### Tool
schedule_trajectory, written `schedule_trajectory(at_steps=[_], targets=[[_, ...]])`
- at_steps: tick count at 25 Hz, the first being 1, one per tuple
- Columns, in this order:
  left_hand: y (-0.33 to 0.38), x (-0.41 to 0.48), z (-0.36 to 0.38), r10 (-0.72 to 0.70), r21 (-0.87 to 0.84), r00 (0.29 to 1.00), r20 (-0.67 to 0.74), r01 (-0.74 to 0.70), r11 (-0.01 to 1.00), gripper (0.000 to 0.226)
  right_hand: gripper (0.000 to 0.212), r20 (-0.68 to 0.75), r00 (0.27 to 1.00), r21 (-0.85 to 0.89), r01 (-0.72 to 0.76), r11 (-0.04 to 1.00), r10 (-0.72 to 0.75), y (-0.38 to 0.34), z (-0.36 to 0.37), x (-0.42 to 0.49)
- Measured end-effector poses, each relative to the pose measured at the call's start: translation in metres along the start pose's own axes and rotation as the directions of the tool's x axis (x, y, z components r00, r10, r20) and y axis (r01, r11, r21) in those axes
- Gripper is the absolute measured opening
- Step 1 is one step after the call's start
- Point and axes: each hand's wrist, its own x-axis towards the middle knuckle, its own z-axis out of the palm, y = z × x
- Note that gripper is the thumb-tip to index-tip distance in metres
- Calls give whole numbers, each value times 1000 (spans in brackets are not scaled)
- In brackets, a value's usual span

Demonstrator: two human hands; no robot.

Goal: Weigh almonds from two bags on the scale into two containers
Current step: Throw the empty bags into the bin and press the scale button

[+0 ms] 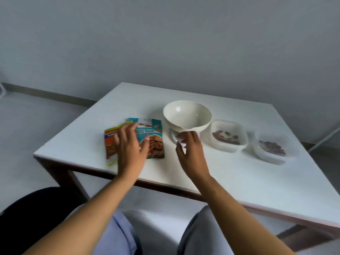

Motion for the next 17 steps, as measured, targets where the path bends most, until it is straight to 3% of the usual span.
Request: schedule_trajectory(at_steps=[1,3,4,5,8,12,14,17], targets=[[-20,12,-10,-175,48,984,25,174,984,56,23,95,994,12,-55,998,53,-7,19,0],[-51,32,-25,-504,91,852,144,496,864,72,32,216,946,7,-251,968,244,-19,47,4],[-60,38,-28,-582,89,785,214,577,812,78,37,239,914,13,-340,940,327,-23,56,6],[-66,43,-29,-596,76,758,264,600,797,82,40,254,893,35,-392,919,371,-28,64,9],[-64,51,-23,-527,42,775,349,549,835,90,46,282,865,125,-462,878,415,-45,83,11],[-67,50,-16,-497,-38,788,364,545,837,75,49,288,842,133,-506,852,456,-60,96,8],[-79,45,-23,-507,-171,769,390,602,780,62,51,285,843,92,-498,862,456,-63,99,9],[-94,27,-49,-522,-441,742,421,670,597,38,60,278,854,91,-479,873,439,-79,105,7]])
